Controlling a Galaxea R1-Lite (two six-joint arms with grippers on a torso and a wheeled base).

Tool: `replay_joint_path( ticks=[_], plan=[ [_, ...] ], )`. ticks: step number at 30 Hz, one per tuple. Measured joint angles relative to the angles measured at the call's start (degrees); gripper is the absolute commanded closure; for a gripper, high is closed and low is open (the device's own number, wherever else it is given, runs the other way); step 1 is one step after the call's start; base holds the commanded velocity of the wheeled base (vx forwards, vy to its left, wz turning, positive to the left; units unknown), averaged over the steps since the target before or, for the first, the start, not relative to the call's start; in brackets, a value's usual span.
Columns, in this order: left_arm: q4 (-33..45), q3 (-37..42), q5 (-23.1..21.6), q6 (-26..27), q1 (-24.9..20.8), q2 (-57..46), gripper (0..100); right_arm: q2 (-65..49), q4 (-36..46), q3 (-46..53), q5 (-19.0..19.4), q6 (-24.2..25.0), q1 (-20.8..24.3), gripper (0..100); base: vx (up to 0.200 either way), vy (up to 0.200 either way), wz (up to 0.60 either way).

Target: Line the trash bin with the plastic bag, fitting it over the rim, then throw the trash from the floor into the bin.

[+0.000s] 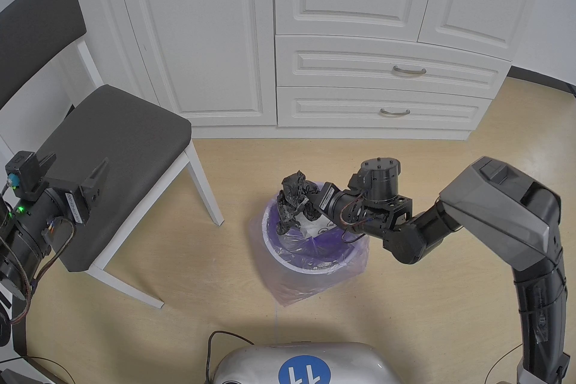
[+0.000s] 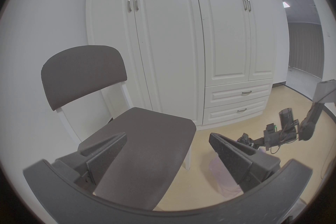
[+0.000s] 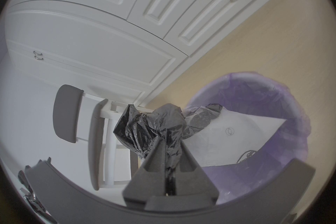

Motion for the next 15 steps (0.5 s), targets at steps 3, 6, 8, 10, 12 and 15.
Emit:
replay_joint_path(
  ticks=[3, 6, 8, 10, 12, 15],
  plan=[
    [0.00, 0.38, -0.04, 0.05, -0.82, 0.22, 0, 3.19, -1.37, -1.69, 0.00, 0.05, -0.39, 100, 0.000, 0.000, 0.00],
    [0.00, 0.66, -0.04, 0.05, -1.37, 0.41, 0, 5.64, -1.51, -2.86, -0.18, -0.01, -0.59, 100, 0.000, 0.000, 0.00],
    [0.00, 0.83, -0.04, 0.05, -1.62, 0.50, 0, 6.94, -1.54, -3.40, -0.27, -0.11, -0.69, 100, 0.000, 0.000, 0.00],
    [0.02, 0.94, -0.04, 0.05, -1.73, 0.60, 0, 7.67, -1.43, -3.40, -0.30, -0.17, -0.77, 100, 0.000, 0.000, 0.00],
    [0.02, 1.02, -0.04, 0.05, -1.79, 0.66, 0, 8.20, -0.94, -3.10, -0.29, -0.30, -0.77, 100, 0.000, 0.000, 0.00],
    [0.02, 1.13, -0.04, 0.05, -1.84, 0.74, 0, 8.46, -0.46, -2.23, -0.20, -0.48, -0.63, 100, 0.000, 0.000, 0.00]
  ],
)
